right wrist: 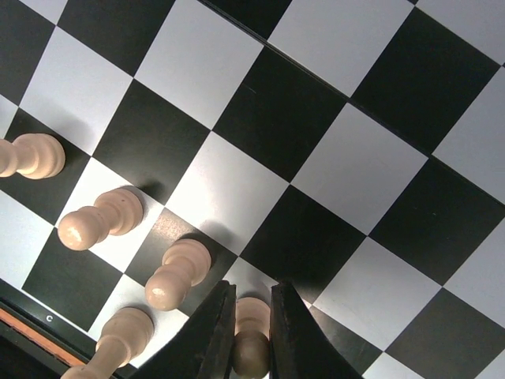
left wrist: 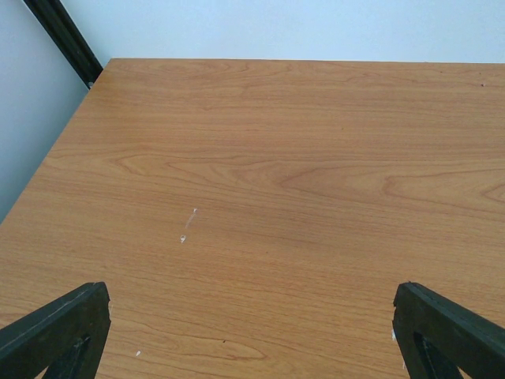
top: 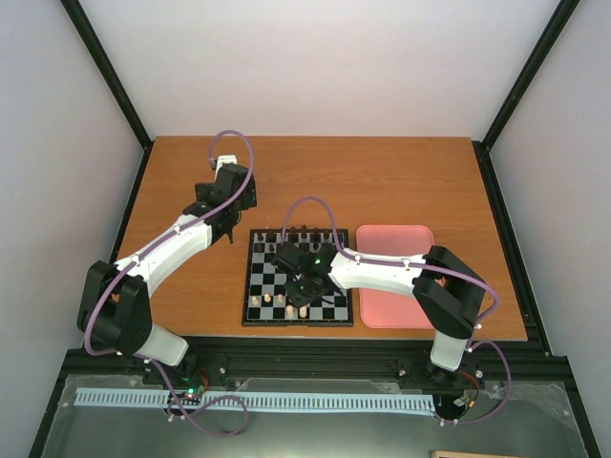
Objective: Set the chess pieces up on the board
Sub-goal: Place the chess piece on the chessboard.
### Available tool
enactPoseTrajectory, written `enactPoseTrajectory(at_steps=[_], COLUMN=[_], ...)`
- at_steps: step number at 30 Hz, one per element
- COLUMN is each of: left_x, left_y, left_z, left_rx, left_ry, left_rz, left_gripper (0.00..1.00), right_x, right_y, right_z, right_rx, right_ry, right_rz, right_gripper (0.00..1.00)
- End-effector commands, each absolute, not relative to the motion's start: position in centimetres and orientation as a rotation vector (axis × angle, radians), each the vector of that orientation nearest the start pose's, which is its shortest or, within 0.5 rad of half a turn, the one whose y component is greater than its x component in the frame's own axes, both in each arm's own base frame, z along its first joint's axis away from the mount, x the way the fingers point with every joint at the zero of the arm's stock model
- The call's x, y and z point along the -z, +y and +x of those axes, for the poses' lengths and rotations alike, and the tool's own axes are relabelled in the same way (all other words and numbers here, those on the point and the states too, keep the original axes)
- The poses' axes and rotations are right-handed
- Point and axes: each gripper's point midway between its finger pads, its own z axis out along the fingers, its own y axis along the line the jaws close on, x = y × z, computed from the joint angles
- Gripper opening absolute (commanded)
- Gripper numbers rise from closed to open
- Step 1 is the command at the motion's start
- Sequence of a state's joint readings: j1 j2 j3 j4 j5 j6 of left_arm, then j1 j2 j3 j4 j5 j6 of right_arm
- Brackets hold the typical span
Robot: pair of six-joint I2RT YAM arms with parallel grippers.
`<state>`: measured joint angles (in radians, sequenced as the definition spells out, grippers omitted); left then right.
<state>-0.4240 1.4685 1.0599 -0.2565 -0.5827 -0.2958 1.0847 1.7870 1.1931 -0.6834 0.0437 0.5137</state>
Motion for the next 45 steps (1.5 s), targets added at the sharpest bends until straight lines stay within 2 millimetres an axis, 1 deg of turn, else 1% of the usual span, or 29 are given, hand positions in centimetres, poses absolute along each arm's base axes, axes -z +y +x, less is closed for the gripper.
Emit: enactPoseTrajectory(at_steps=[1, 8, 18, 32, 36, 41, 45], left_x=[-22.2, -22.2, -22.2, -22.3, -22.4, -22.4, -22.5], left_y=[-8.7, -8.7, -8.7, -8.7, -8.7, -8.6, -8.7], left_z=[41.8, 41.8, 41.7, 41.7, 41.6, 41.6, 41.6], left_rx=[-0.197, -0.195, -0.194, -0.193, -0.192, -0.194, -0.189], left_ry=[2.065, 2.065, 2.066, 2.064, 2.063, 2.063, 2.06], left_rz=[-0.192, -0.194, -0.193, -0.193, -0.193, -0.195, -0.194], left_gripper=[1.0, 1.0, 1.0, 1.0, 1.0, 1.0, 1.0], right_x=[-5.1, -5.2, -4.9, -4.3, -4.2, -4.4, -5.2], right_y=[34.2, 34.5, 33.5, 33.7, 33.7, 33.6, 33.5], right_z=[18.1, 17.5, 18.1, 18.1, 18.1, 18.1, 18.7], right_rx=[-0.295, -0.321, -0.236, -0.234, -0.239, -0.233, -0.219], right_ry=[2.769, 2.775, 2.766, 2.766, 2.77, 2.765, 2.739], right_rz=[-0.828, -0.842, -0.814, -0.825, -0.825, -0.823, -0.802], right_gripper=[0.13, 0.14, 0.15, 0.15, 0.19, 0.21, 0.22])
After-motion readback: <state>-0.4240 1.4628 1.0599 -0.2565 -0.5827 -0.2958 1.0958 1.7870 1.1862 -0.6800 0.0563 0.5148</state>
